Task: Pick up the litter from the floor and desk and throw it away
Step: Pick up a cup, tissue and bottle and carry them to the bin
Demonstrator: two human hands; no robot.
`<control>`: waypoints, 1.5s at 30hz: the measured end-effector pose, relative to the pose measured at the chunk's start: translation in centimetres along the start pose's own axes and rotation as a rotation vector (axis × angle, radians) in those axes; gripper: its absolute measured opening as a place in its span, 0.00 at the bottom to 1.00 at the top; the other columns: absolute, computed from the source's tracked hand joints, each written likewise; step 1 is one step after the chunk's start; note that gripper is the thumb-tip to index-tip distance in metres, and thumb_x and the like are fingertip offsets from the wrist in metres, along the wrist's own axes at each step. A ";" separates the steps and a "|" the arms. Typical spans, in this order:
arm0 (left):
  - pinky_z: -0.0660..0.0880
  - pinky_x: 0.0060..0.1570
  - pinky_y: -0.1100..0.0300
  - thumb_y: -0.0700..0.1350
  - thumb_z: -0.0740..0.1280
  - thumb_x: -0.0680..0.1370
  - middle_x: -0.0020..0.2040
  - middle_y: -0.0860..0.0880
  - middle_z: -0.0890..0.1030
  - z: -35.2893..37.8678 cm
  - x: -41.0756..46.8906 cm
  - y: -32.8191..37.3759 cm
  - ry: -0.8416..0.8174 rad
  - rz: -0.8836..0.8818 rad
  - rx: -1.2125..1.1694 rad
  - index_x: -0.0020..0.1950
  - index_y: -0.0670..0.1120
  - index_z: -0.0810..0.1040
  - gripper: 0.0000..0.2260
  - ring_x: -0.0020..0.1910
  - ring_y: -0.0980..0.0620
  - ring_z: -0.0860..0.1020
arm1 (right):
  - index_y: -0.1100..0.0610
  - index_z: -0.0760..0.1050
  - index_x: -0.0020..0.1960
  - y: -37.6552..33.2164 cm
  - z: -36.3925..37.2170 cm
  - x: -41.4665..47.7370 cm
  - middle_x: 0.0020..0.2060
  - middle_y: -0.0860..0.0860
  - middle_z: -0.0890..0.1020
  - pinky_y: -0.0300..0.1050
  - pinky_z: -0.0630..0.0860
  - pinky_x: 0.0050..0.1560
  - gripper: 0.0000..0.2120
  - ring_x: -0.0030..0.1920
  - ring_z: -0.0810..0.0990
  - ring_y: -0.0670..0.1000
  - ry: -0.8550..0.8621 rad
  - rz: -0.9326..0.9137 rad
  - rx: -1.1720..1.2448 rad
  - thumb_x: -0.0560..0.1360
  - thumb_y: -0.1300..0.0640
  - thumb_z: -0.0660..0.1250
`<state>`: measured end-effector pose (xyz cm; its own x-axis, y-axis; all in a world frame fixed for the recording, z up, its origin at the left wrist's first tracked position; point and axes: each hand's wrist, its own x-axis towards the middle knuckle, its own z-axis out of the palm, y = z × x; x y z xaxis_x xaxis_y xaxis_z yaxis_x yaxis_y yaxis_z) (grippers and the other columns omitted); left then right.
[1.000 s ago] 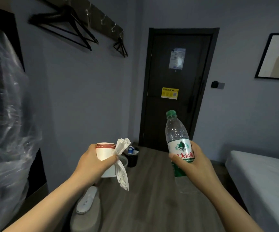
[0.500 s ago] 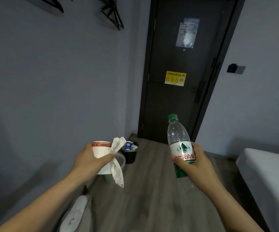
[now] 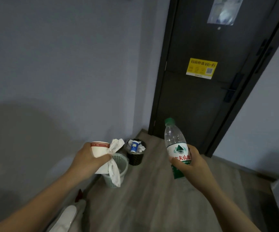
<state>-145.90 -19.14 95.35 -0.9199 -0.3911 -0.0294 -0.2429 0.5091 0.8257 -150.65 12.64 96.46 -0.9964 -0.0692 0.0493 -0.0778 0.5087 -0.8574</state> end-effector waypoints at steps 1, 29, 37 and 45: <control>0.74 0.39 0.59 0.59 0.74 0.64 0.47 0.51 0.81 0.4 1.5 -0.3 0.004 -0.015 -0.001 0.54 0.46 0.77 0.26 0.45 0.54 0.80 | 0.45 0.66 0.61 0.4 0.4 1.6 0.45 0.43 0.79 0.36 0.76 0.36 0.25 0.43 0.81 0.44 -0.020 0.016 -0.015 0.70 0.47 0.74; 0.76 0.40 0.56 0.60 0.77 0.63 0.45 0.50 0.79 12.1 39.7 -19.4 0.148 -0.677 0.165 0.52 0.50 0.71 0.26 0.42 0.49 0.78 | 0.54 0.64 0.56 15.9 34.1 47.2 0.46 0.49 0.75 0.42 0.76 0.40 0.28 0.43 0.77 0.47 -0.689 0.506 -0.305 0.65 0.52 0.77; 0.71 0.41 0.56 0.53 0.77 0.66 0.42 0.51 0.78 19.3 43.6 -27.2 0.277 -0.860 0.190 0.52 0.50 0.72 0.21 0.40 0.48 0.75 | 0.56 0.67 0.61 26.2 46.9 54.0 0.53 0.51 0.72 0.37 0.70 0.37 0.28 0.50 0.74 0.50 -0.945 0.525 -0.490 0.68 0.47 0.74; 0.65 0.25 0.66 0.56 0.77 0.65 0.35 0.60 0.73 25.0 46.7 -35.5 0.314 -0.895 0.226 0.50 0.54 0.71 0.21 0.32 0.62 0.72 | 0.59 0.63 0.72 32.9 56.6 55.7 0.64 0.56 0.76 0.46 0.76 0.57 0.33 0.61 0.76 0.55 -1.026 0.322 -0.435 0.72 0.48 0.70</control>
<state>-187.95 -36.32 50.56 -0.2502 -0.8749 -0.4146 -0.8955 0.0464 0.4426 -206.77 -23.01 41.99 -0.4917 -0.4449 -0.7485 -0.0295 0.8677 -0.4963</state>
